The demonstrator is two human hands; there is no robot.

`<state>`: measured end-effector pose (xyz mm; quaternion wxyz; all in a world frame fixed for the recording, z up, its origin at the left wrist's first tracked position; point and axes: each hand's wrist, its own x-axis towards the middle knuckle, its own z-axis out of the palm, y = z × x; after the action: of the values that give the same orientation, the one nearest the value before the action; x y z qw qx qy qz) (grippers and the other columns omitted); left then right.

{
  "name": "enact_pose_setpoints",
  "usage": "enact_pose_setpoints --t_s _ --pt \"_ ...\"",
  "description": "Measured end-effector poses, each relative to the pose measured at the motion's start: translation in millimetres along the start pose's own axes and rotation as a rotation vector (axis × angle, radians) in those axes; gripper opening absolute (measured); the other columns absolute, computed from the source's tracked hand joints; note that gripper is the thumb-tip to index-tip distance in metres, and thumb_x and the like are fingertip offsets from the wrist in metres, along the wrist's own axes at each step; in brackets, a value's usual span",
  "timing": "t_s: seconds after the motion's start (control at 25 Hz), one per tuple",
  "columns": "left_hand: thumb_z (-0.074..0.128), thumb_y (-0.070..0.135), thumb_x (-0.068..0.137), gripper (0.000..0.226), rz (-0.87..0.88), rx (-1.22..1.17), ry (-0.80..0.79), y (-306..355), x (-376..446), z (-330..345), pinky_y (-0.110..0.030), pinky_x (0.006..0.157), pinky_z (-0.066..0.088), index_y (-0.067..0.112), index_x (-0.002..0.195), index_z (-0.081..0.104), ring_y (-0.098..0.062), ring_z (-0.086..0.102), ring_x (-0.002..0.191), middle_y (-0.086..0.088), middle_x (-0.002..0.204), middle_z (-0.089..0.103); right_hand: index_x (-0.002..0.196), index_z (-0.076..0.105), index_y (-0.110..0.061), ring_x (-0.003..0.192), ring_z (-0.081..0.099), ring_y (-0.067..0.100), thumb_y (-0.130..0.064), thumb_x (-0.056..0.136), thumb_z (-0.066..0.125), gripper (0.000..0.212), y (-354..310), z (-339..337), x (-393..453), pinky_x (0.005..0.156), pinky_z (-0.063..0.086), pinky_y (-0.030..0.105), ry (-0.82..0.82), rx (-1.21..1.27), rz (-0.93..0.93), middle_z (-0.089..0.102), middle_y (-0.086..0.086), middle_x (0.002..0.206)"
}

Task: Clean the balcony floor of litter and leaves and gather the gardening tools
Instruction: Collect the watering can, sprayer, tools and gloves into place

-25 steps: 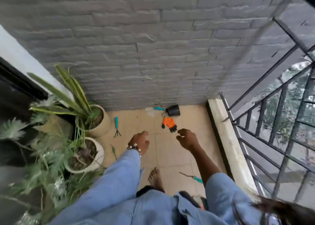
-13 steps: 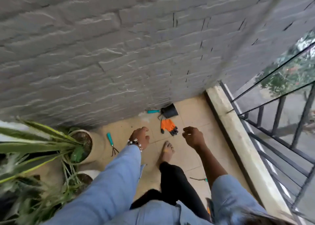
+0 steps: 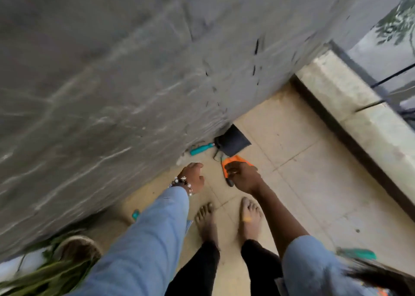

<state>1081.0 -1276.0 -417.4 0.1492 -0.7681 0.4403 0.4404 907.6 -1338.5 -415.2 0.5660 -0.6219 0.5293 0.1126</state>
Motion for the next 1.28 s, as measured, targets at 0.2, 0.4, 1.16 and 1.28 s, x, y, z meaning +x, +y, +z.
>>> enact_pose_setpoints --t_s 0.2,0.4,1.16,1.28 --pt "0.042 0.004 0.095 0.062 0.019 0.129 0.043 -44 157 62 -0.029 0.114 0.021 0.005 0.152 0.016 -0.029 0.028 0.142 -0.017 0.157 0.020 0.128 0.054 -0.003 0.121 0.052 0.032 -0.004 0.089 0.046 0.039 44 88 142 0.100 0.039 0.033 0.055 0.126 0.069 0.057 0.016 0.130" --pt "0.063 0.019 0.088 0.064 0.058 0.293 0.168 -75 263 108 -0.038 0.097 0.045 0.010 0.145 0.035 -0.034 0.057 0.116 -0.017 0.141 0.042 0.125 0.055 -0.007 0.119 0.054 0.026 0.003 0.081 0.045 0.047 86 132 217 0.100 0.043 0.033 0.045 0.253 0.134 0.060 0.010 0.125" --pt "0.055 0.007 0.095 0.011 -0.138 -0.810 -0.197 41 -104 0 -0.041 0.075 0.056 0.011 0.105 0.056 -0.031 0.062 0.094 -0.013 0.108 0.061 0.075 0.067 -0.016 0.070 0.059 0.022 -0.031 0.087 0.062 0.020 -49 51 -92 0.070 0.051 0.035 0.306 0.789 0.345 0.064 0.005 0.073" --pt "0.064 0.007 0.090 0.019 -0.023 -0.833 -0.302 65 -181 -37 -0.034 0.067 0.052 0.018 0.100 0.053 -0.025 0.065 0.083 -0.005 0.100 0.061 0.062 0.062 -0.012 0.056 0.050 0.017 -0.014 0.083 0.068 0.022 -64 10 -169 0.052 0.041 0.026 0.400 0.887 0.314 0.056 0.004 0.059"
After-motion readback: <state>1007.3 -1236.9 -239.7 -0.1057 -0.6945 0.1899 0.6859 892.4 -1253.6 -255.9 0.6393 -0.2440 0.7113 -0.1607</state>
